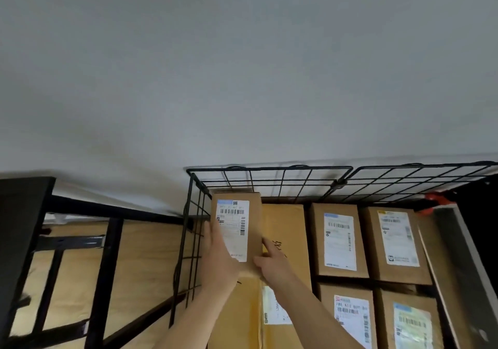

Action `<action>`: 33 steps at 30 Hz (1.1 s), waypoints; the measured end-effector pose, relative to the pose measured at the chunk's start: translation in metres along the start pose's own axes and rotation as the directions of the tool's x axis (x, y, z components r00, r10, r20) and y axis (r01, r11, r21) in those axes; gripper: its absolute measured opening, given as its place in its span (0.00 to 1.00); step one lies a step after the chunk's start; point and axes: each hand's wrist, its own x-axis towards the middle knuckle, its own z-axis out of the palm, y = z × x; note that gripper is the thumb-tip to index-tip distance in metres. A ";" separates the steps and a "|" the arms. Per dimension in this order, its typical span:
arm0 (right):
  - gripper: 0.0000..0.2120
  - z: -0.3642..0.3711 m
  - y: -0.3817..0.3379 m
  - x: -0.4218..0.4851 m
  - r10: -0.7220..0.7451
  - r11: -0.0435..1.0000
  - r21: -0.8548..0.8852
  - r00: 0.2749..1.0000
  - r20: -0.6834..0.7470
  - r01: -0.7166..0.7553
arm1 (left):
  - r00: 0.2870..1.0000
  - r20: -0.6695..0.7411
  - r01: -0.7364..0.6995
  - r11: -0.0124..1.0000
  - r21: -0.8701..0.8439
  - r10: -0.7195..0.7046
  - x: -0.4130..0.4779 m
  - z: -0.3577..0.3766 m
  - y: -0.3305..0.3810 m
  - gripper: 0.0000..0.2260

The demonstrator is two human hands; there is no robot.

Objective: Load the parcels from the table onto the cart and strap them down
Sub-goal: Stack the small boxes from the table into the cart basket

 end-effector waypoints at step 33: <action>0.12 0.091 -0.104 -0.227 -0.651 0.753 -0.247 0.744 -0.148 0.610 | 0.819 -0.395 -0.449 0.893 0.010 0.416 -0.159 -0.228 0.032 0.14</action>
